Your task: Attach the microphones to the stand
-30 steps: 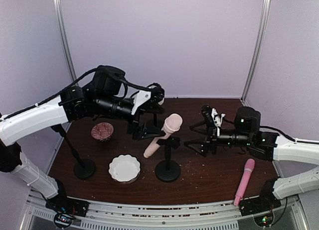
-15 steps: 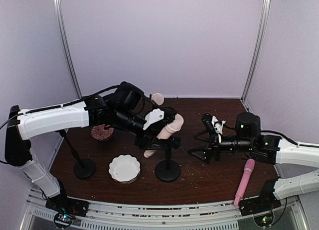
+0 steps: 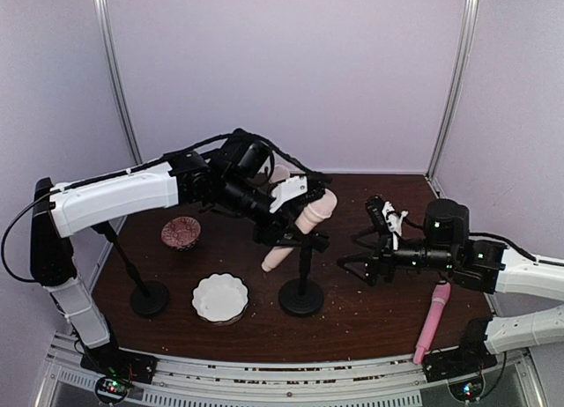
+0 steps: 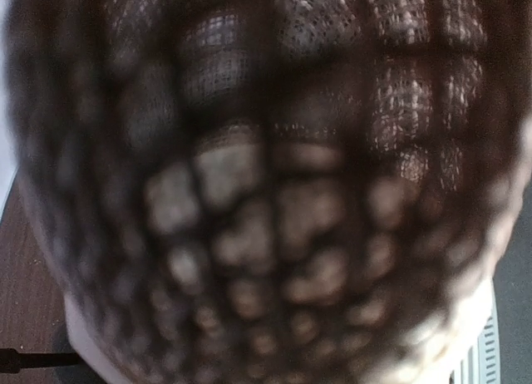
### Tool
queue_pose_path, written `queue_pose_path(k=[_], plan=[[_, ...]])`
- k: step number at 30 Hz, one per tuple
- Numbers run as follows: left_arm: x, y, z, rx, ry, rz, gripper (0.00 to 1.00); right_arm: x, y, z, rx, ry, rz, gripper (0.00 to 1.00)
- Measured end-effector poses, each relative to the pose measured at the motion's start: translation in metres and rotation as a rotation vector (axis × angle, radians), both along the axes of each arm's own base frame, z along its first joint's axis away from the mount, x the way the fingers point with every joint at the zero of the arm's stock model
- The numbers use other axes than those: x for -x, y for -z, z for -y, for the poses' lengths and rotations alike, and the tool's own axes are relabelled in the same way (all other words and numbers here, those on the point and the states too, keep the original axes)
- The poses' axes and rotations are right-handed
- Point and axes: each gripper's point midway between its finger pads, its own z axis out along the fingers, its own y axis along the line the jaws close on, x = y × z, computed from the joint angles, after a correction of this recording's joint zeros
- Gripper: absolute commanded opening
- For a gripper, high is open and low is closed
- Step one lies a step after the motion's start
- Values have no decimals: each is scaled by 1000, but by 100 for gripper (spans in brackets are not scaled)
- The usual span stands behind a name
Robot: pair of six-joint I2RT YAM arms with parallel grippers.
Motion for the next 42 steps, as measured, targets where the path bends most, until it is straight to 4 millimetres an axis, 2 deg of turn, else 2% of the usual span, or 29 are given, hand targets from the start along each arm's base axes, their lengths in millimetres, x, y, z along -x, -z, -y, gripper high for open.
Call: queue_pose_path(k=[5, 9, 13, 19, 22, 26, 34, 42], plan=[[-43, -17, 21, 21, -185, 28, 14, -13, -6, 24, -27, 168, -3, 83], [-81, -38, 32, 61, -362, 62, 14, -16, 15, 40, -19, 258, -44, 83], [-119, -56, 46, 128, -531, 89, 10, -15, 32, 46, 8, 277, -86, 83], [-168, -63, 60, 194, -749, 113, 10, -11, 21, 50, -18, 276, -66, 83], [-186, -58, 67, 211, -818, 117, 10, -8, 17, 53, -24, 272, -49, 83], [-197, -44, 73, 206, -859, 101, 11, -5, 16, 57, -36, 271, -38, 83], [-203, -21, 77, 171, -888, 80, 15, -3, 24, 59, -28, 271, -44, 83], [-206, -9, 79, 153, -892, 79, 35, -3, 25, 59, -27, 271, -44, 84]])
